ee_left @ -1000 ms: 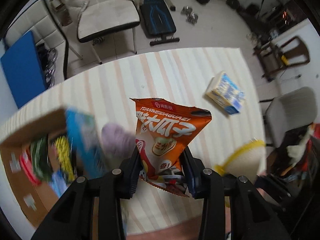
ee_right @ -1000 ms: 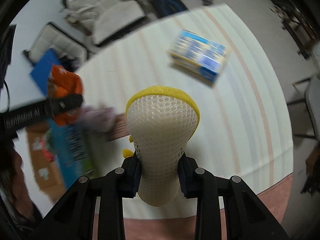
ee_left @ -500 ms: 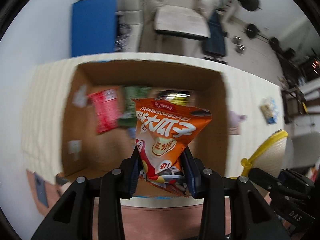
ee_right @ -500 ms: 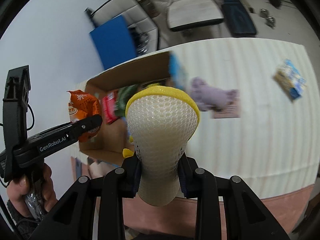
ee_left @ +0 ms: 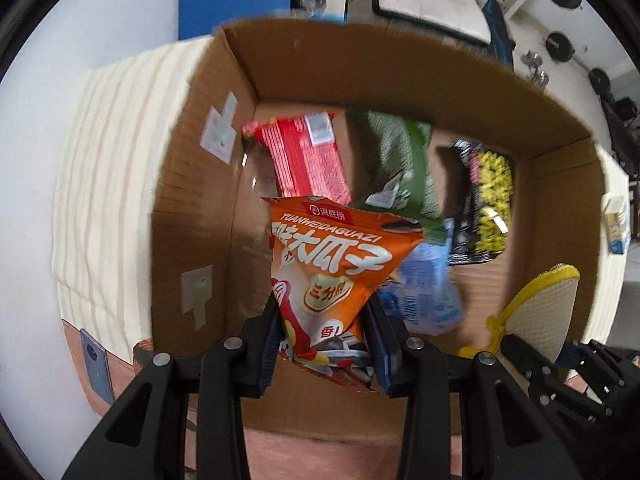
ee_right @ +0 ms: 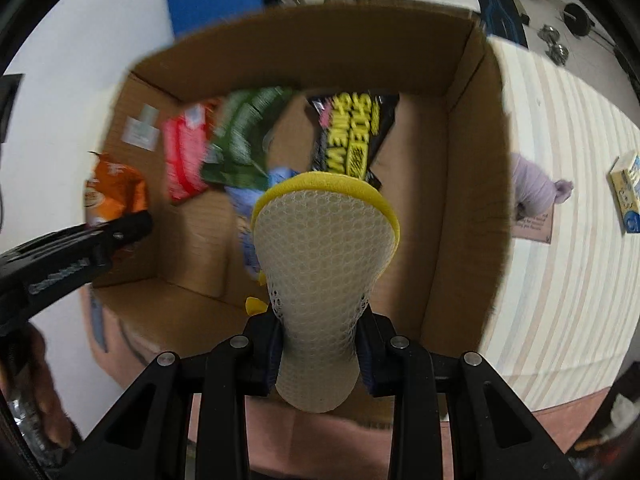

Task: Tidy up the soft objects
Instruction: 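Lower the bag and sponge into the box and open both tools, then lift both tools out of the box, then grasp the purple plush toy with the left tool while the right tool grasps the yellow-blue box, then place the plush toy and yellow-blue box into the cardboard box, open both tools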

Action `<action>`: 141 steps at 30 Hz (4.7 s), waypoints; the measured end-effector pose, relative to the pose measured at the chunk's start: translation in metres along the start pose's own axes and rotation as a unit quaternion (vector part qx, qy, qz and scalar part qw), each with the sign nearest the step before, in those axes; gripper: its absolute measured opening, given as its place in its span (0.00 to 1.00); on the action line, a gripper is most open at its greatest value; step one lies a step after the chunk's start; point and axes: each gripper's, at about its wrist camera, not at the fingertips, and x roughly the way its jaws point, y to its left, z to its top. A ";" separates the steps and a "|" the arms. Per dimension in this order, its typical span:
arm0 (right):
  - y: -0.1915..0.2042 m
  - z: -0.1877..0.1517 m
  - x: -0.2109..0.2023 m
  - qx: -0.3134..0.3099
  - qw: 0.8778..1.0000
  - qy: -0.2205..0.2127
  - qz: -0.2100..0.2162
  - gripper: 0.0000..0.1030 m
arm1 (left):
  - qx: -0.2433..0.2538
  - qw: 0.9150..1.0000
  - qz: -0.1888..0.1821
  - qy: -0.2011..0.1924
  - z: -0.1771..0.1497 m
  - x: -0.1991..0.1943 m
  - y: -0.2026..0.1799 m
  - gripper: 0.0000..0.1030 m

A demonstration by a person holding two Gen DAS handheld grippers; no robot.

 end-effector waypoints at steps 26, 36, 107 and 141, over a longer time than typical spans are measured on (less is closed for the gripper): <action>-0.003 -0.001 -0.012 -0.018 0.994 0.029 -0.102 1.00 | 0.011 1.000 0.003 0.010 -0.020 -0.013 0.010 0.95; -0.009 -0.034 -0.082 -0.009 0.997 -0.043 -0.068 1.00 | 0.008 0.997 0.010 -0.080 -0.058 -0.085 -0.009 0.95; -0.433 0.109 0.016 0.041 0.994 0.047 -0.086 0.92 | -0.144 0.988 -0.051 0.037 0.055 0.068 -0.319 0.33; -0.254 -0.047 -0.125 0.053 0.989 -0.105 0.095 0.64 | 0.005 0.985 -0.110 -0.133 -0.033 -0.117 -0.205 0.32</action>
